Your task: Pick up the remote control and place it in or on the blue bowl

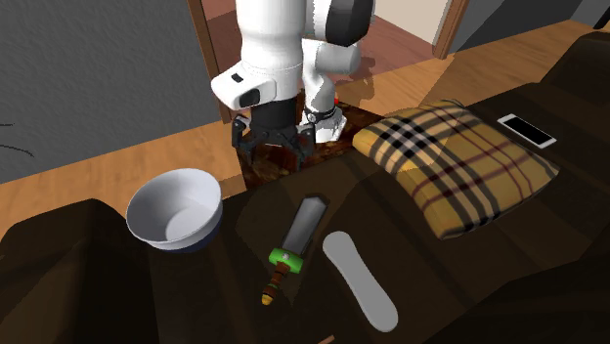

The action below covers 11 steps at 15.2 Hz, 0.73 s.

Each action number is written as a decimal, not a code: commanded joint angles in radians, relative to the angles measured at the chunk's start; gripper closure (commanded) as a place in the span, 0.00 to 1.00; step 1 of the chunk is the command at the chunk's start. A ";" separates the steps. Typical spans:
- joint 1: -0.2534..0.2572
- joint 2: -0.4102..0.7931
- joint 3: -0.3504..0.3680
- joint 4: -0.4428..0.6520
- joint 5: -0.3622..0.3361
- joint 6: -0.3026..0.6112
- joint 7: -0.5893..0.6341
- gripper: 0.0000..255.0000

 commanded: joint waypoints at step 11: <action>0.103 0.359 0.097 0.236 -0.072 0.070 -0.099 0.00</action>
